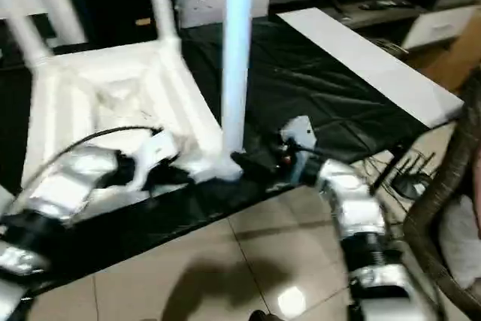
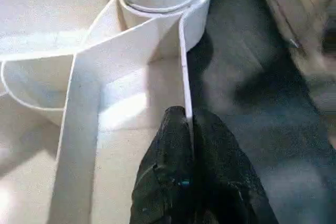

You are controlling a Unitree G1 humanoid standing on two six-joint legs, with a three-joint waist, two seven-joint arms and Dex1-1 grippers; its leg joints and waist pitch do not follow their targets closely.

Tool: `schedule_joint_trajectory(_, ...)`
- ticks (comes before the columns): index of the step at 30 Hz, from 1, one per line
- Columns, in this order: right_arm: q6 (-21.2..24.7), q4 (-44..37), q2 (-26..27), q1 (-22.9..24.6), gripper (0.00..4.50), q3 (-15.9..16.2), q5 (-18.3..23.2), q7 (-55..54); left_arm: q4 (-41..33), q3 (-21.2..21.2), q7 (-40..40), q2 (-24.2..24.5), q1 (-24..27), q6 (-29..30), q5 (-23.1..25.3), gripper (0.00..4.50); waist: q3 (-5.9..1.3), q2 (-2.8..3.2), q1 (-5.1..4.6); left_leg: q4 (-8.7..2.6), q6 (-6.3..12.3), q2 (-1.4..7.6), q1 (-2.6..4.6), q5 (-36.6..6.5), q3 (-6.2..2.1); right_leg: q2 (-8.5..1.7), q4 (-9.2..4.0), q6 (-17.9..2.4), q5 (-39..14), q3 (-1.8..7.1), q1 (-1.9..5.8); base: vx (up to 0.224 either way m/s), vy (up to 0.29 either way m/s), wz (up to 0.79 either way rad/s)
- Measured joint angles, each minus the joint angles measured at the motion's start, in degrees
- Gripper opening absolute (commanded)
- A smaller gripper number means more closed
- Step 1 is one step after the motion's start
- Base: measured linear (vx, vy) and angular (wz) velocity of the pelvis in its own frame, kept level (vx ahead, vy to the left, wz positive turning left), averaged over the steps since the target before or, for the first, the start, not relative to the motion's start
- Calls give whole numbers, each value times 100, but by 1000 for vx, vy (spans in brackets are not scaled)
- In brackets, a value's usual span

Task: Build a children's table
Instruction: Rotate leg to tighten

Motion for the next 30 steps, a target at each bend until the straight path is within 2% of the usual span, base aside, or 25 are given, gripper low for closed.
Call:
schedule_joint_trajectory(3, -113, 16, -38, -80, 448, 134, -16, 330, -14, -95, -343, 95, 5, -186, -1, 0, -1, -2, 82, 0, -2, 8, 19, 3, 20, -8, -7, 2, -1, 5, 31, 0, 0, 0)
schedule_joint_trajectory(6, -70, 193, -161, -266, 448, 431, -10, 1030, -43, -224, -705, 161, -7, -349, -44, 0, -3, -7, 116, 0, 1, 10, 17, 5, 41, -14, -14, 8, -2, 20, 35, 0, 0, 0)
schedule_joint_trajectory(7, -58, 276, -224, -325, 431, 493, -10, 1297, -43, -249, -831, 196, -9, -388, -76, 0, -3, -9, 125, 0, 2, 10, 15, 5, 43, -14, -14, 11, -2, 26, 35, 0, 0, 0)
schedule_joint_trajectory(9, -45, 452, -281, -448, 431, 544, -10, 1637, -42, -292, -960, 253, -21, -482, -93, 0, -3, -9, 127, 0, 3, 13, 10, 6, 46, -13, -13, 11, -2, 27, 33, 0, 0, 0)
schedule_joint_trajectory(11, -45, 607, -313, -543, 403, 613, -17, 1874, -35, -330, -1055, 271, -27, -599, -102, 0, -3, -10, 125, 0, 4, 17, 9, 7, 46, -11, -10, 13, -3, 27, 32, 0, 0, 0)
schedule_joint_trajectory(14, -57, 776, -334, -642, 391, 758, -85, 2126, -35, -350, -1171, 265, -34, -659, -102, 0, -3, -9, 122, 0, 4, 22, 2, 7, 47, -7, -9, 13, -3, 27, 25, 0, 0, 0)
schedule_joint_trajectory(16, -57, 895, -360, -690, 353, 864, -119, 2299, -33, -366, -1225, 270, -40, -692, -102, 0, -3, -9, 122, 0, 4, 23, 1, 7, 48, -7, -9, 14, -3, 26, 24, 0, 0, 0)
schedule_joint_trajectory(17, -56, 946, -359, -702, 353, 913, -133, 2382, -30, -380, -1248, 275, -44, -715, -102, 0, -3, -9, 123, 0, 4, 23, 1, 7, 48, -7, -9, 14, -3, 26, 24, 0, 0, 0)
schedule_joint_trajectory(19, -46, 1071, -353, -742, 345, 951, -138, 2563, -24, -397, -1271, 281, -56, -735, -102, 0, -3, -9, 123, 0, 4, 23, 0, 7, 50, -7, -9, 14, -3, 27, 24, 0, 0, 0)
schedule_joint_trajectory(20, -43, 1078, -354, -755, 326, 951, -137, 2626, -24, -403, -1286, 288, -58, -741, -102, 0, -3, -9, 123, 0, 4, 24, 1, 7, 50, -7, -9, 14, -3, 26, 24, 0, 0, 0)
schedule_joint_trajectory(22, -34, 1079, -354, -796, 326, 953, -136, 2719, -24, -408, -1302, 294, -62, -742, -102, 0, -3, -9, 121, 0, 4, 25, 1, 7, 51, -6, -9, 14, -3, 26, 24, 0, 0, 0)
schedule_joint_trajectory(26, -34, 1105, -338, -838, 278, 963, -130, 2825, -23, -414, -1315, 293, -66, -753, -102, 0, -3, -9, 124, 0, 4, 28, 0, 7, 52, -6, -9, 16, -5, 26, 24, 0, 0, 0)
schedule_joint_trajectory(30, 47, 1147, -332, -838, 257, 988, -66, 2900, -21, -415, -1334, 292, -67, -754, -104, 0, -3, -10, 124, 0, 4, 30, 0, 7, 54, -6, -9, 17, -5, 26, 24, 0, 0, 0)
